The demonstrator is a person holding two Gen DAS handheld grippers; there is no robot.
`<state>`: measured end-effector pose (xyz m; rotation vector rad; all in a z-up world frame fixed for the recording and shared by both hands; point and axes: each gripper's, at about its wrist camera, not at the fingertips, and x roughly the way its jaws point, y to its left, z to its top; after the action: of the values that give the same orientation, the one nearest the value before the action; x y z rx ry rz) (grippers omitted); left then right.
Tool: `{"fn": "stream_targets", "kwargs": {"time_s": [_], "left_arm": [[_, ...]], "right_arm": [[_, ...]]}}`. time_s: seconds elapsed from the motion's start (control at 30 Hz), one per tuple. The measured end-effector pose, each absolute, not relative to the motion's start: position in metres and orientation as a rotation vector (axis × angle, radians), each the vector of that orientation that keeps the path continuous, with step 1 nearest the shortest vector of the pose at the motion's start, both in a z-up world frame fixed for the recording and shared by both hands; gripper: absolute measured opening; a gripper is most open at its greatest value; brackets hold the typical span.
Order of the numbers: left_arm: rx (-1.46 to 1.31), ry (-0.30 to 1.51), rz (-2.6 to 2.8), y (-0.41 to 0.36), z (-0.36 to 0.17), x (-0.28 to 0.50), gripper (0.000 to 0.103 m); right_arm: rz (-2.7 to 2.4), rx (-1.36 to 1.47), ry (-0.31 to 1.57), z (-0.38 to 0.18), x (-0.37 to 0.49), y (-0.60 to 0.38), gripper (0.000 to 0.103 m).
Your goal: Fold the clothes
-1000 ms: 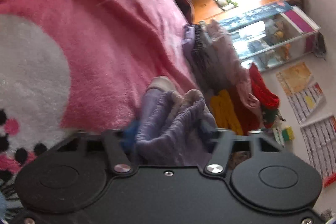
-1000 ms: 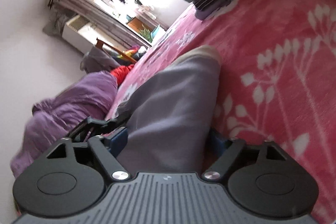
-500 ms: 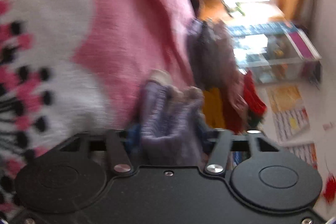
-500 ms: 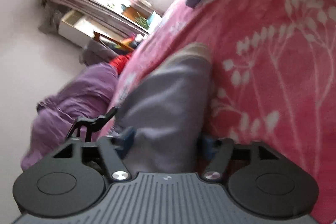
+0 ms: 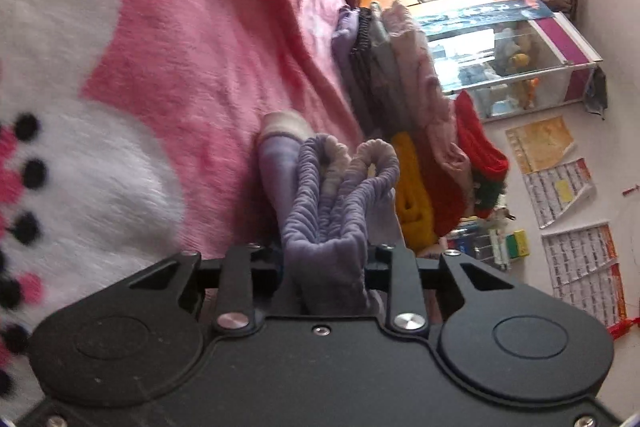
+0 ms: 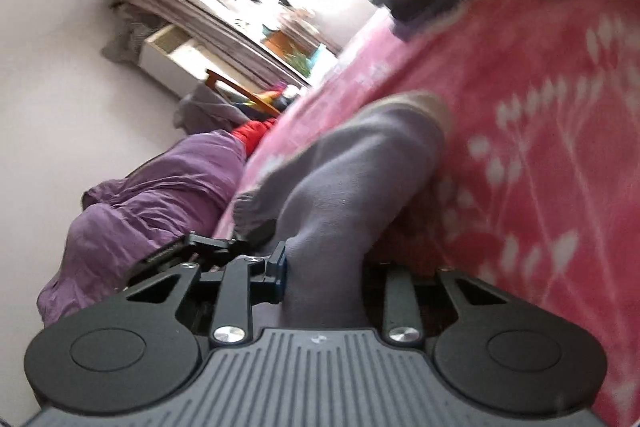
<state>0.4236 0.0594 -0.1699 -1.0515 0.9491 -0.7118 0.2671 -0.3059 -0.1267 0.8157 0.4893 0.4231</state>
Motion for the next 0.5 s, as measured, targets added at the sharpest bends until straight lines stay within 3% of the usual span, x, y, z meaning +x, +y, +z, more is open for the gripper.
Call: {"fn": "stream_targets", "kwargs": {"time_s": [0.2, 0.5], "left_arm": [[-1.155, 0.836, -0.848, 0.014, -0.129, 0.416, 0.026], [-1.207, 0.791, -1.162, -0.149, -0.056, 0.413, 0.026]], "right_arm": [[0.402, 0.755, 0.377, -0.082, 0.246, -0.345, 0.029], [0.277, 0.621, 0.156, 0.02, 0.192, -0.459, 0.029]]}}
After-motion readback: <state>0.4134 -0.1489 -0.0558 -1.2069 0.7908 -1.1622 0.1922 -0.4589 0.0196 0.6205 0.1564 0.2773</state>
